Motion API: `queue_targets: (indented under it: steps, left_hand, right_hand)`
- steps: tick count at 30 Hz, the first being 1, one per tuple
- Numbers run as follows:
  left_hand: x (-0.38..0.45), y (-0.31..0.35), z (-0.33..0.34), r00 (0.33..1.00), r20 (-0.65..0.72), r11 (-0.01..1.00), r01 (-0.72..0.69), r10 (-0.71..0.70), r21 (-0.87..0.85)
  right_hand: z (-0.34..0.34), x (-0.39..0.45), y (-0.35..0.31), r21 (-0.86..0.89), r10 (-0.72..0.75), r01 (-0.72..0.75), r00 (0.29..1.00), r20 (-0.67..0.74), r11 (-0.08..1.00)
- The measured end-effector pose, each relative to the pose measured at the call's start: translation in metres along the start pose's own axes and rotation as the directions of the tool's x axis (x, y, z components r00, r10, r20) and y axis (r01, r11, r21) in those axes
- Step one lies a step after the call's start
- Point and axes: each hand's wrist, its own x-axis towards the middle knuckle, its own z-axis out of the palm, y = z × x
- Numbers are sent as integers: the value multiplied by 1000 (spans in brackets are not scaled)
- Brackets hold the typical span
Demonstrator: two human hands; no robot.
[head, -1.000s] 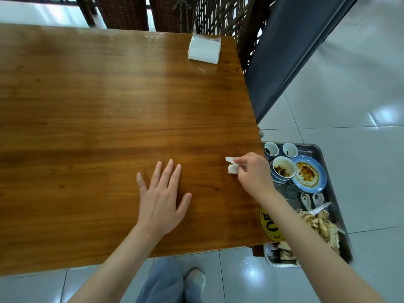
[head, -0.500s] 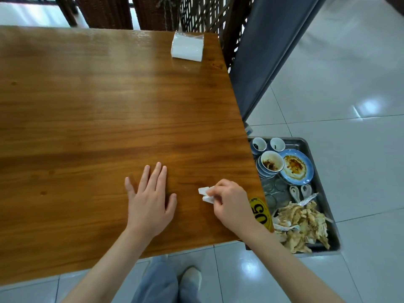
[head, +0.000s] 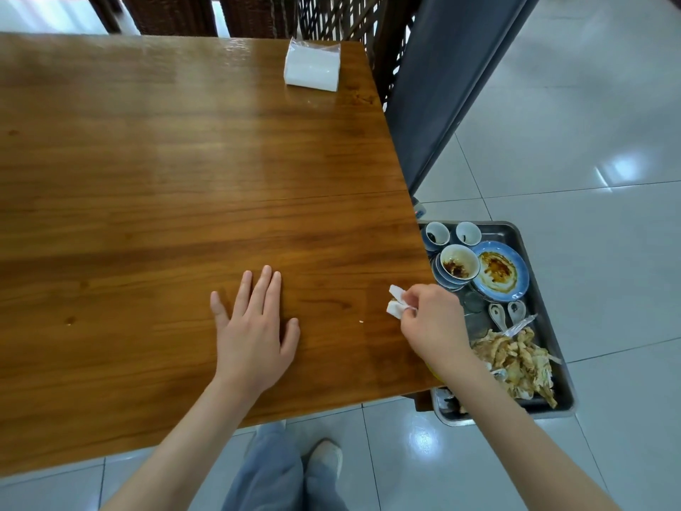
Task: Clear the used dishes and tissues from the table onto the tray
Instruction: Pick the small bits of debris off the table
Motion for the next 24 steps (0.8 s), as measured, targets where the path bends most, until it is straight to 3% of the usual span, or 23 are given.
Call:
queue_targets:
  steps: [8,17,24]
  left_hand:
    - [1,-1,2,1000,-5,1000,0,0,-9]
    - [2,0,3,1000,-7,1000,6,-6,19]
    - [1,0,3,1000,-26,1000,3,-2,21]
  right_hand:
    - [24,-45,-28,133,81,-85,996,36,987]
    - [44,-65,-64,356,37,-54,998,55,933]
    - [13,-5,-50,308,-52,97,987,-151,947]
